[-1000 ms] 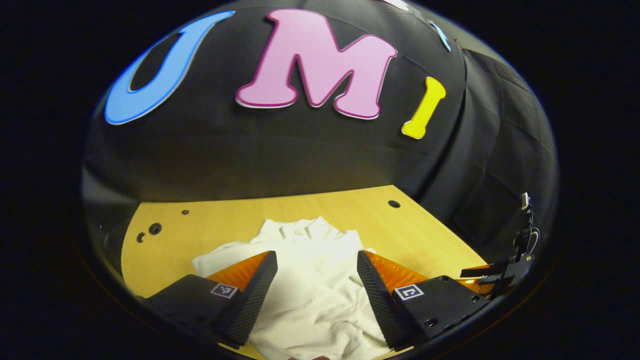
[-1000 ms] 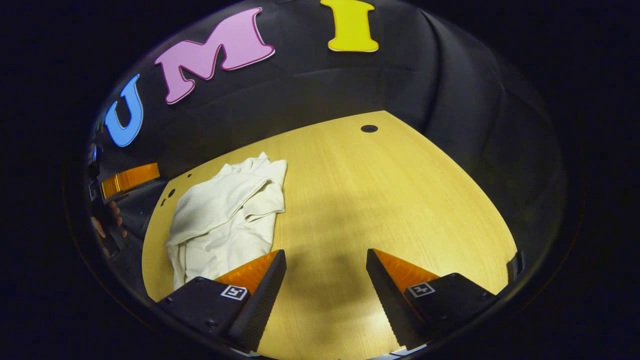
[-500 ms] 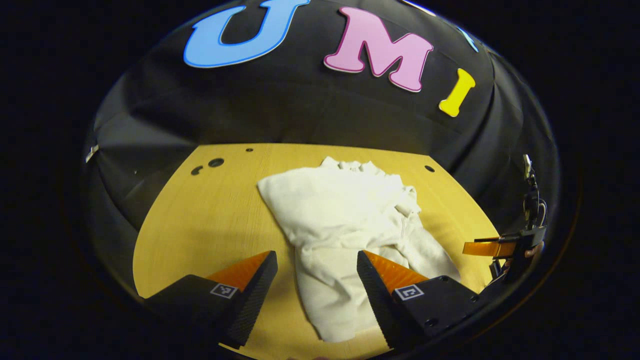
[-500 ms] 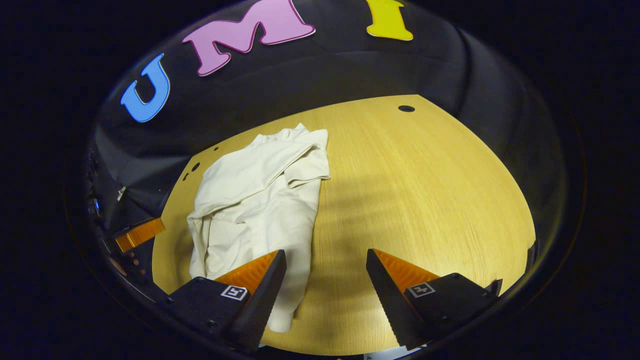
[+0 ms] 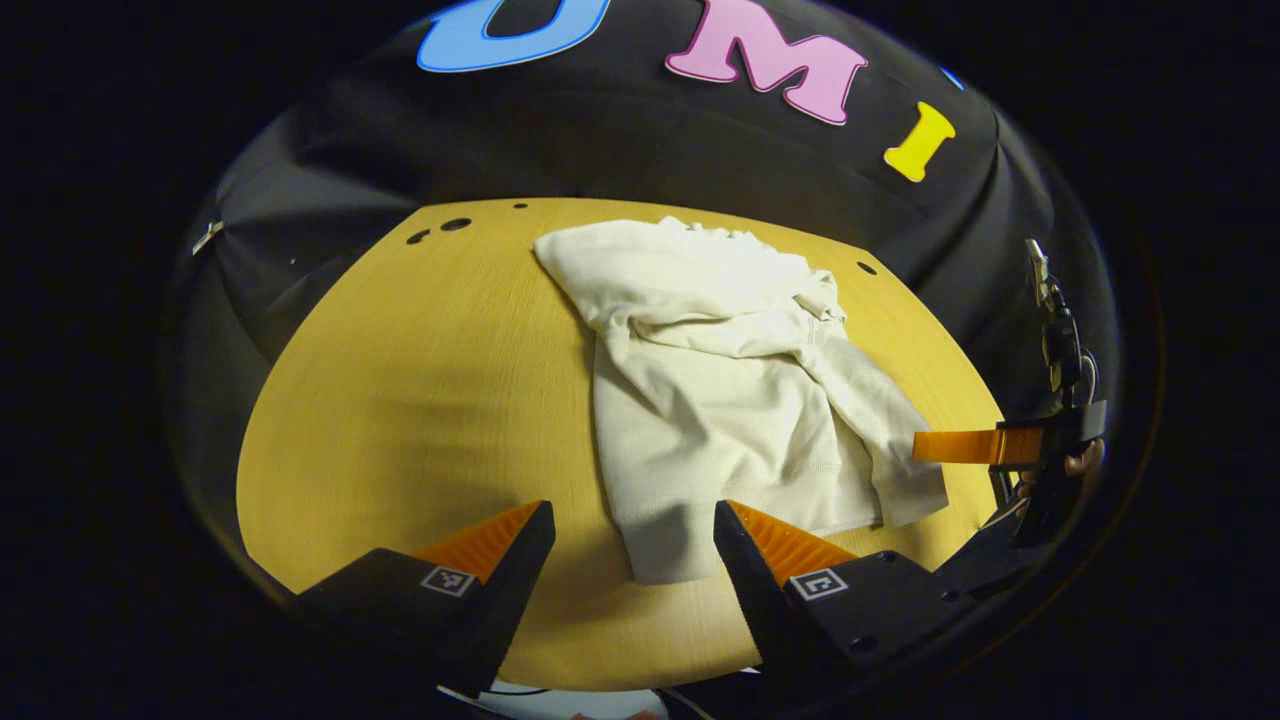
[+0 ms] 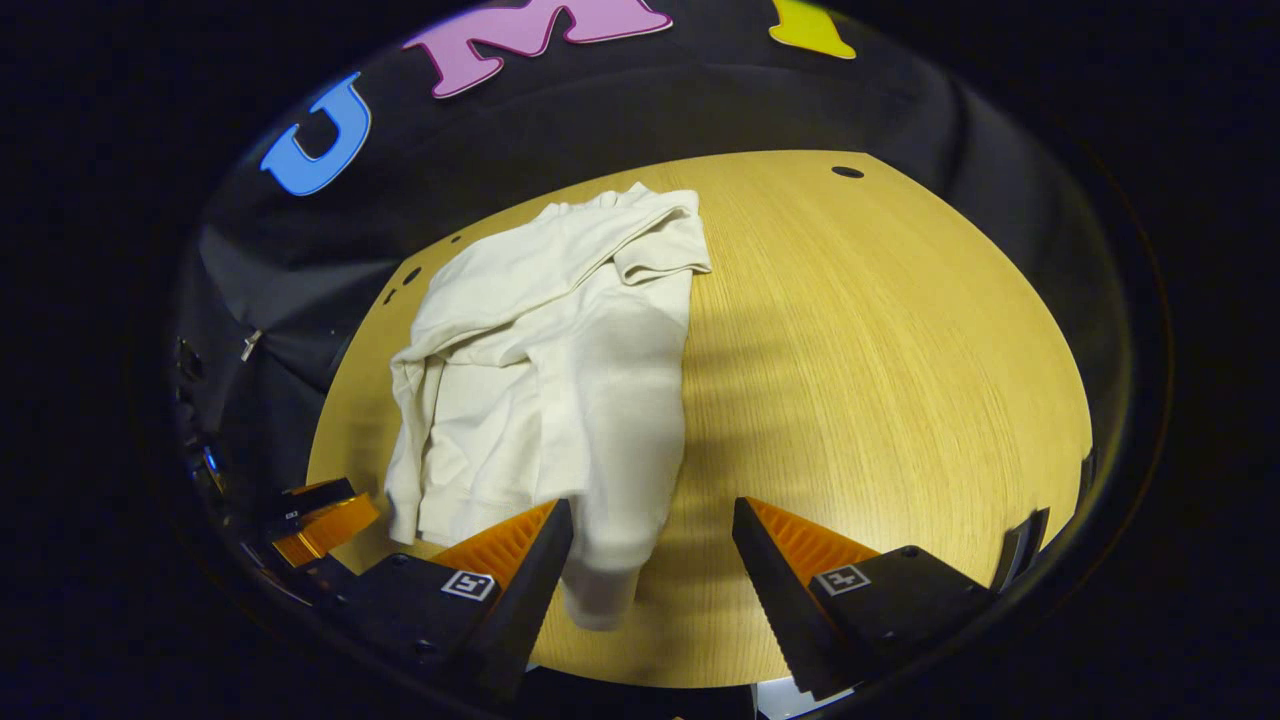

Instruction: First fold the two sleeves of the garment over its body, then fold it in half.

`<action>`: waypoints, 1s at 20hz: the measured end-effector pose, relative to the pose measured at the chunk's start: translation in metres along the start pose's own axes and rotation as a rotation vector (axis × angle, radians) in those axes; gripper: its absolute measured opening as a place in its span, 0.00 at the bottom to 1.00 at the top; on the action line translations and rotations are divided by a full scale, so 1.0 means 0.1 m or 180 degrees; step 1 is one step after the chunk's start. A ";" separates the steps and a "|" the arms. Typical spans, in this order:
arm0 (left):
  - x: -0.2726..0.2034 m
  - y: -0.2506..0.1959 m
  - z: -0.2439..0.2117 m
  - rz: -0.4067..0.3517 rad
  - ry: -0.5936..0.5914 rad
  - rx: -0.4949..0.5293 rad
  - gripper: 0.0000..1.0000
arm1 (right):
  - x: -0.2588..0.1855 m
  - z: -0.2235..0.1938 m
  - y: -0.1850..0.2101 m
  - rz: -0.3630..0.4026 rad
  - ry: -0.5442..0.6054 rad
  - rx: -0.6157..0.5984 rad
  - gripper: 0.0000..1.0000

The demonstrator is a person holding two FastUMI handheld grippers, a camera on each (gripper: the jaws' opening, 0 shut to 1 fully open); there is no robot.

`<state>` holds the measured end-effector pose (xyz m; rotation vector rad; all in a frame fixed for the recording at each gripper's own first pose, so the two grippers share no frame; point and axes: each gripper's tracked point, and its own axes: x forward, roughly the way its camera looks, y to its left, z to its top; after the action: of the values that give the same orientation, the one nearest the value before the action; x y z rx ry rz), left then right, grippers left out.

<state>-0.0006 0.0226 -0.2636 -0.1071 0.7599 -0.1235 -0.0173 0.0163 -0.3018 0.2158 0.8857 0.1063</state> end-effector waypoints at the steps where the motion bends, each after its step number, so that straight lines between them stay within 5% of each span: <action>1: 0.00 -0.03 -0.03 -0.0017 0.0021 -0.0033 0.98 | 0.00 -0.05 0.02 0.0009 0.0031 -0.0001 0.99; 10: 0.25 -0.12 -0.29 0.0169 0.0330 -0.0150 0.98 | 0.16 -0.25 0.07 -0.0065 0.0165 -0.0200 0.99; 15: 0.31 -0.08 -0.33 0.0472 0.0360 0.0096 0.98 | 0.22 -0.29 0.08 -0.0183 0.0205 -0.0352 0.99; 18: 0.32 -0.11 -0.34 0.0586 0.0286 -0.0026 0.98 | 0.22 -0.32 0.15 -0.0218 0.0249 -0.0435 0.97; 19: 0.33 -0.15 -0.34 0.0574 0.0300 -0.0028 0.96 | 0.25 -0.34 0.22 -0.0166 0.0261 -0.0415 0.93; 20: 0.34 -0.20 -0.35 0.0514 0.0298 0.0040 0.89 | 0.25 -0.34 0.23 -0.0188 0.0291 -0.0391 0.73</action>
<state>-0.0014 -0.0037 -0.3093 -0.0279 0.8581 0.0205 -0.0279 0.0480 -0.3364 0.0704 0.9723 0.1160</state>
